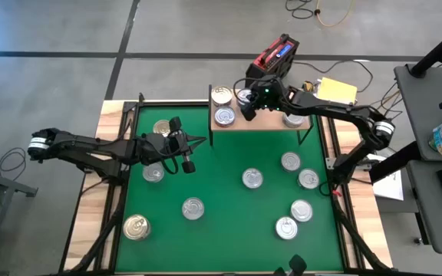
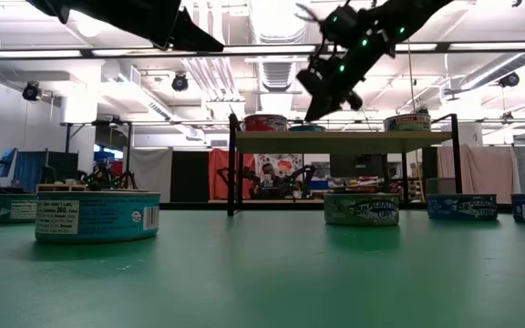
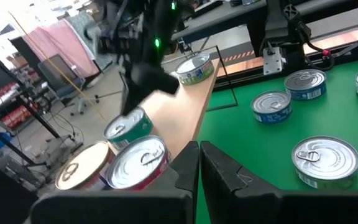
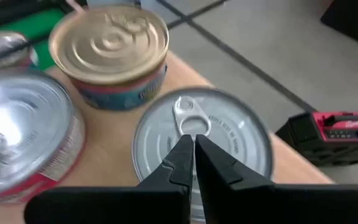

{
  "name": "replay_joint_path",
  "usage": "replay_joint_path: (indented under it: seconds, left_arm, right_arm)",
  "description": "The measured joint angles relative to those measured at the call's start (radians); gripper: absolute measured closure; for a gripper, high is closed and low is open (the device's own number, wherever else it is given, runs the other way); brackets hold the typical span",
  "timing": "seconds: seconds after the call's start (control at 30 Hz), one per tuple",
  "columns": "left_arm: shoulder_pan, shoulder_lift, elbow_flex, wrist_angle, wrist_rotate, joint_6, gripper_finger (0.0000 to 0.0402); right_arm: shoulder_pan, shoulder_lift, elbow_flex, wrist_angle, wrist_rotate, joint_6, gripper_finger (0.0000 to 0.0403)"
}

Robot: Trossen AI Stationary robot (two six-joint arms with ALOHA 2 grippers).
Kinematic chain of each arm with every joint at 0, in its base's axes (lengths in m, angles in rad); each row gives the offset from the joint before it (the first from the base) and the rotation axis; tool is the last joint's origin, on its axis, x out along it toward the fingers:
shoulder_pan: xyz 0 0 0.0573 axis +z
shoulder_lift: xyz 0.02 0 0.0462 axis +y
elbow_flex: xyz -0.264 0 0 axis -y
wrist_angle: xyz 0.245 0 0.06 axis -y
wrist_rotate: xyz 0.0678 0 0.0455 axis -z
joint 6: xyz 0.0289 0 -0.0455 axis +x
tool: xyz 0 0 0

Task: Stack canned seafood by type on shelf
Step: Put the green tuna can on the shelf

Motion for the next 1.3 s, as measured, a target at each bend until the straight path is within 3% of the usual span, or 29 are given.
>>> replay_joint_path:
  seconds: [0.4, 0.7, 1.3]
  left_arm:
    - [-0.007, 0.000, 0.000, -0.133, 0.002, -0.192, 0.0402]
    - [-0.092, 0.000, 0.004, -0.148, 0.003, -0.210, 0.0402]
    - [-0.192, 0.000, 0.009, -0.187, 0.004, -0.327, 0.0402]
  right_arm:
    - [0.162, -0.177, -0.071, -0.005, 0.001, 0.013, 0.0394]
    - [0.302, -0.262, -0.130, -0.001, 0.061, 0.039, 0.0394]
    - [0.578, -0.285, -0.175, -0.088, 0.064, 0.183, 0.0394]
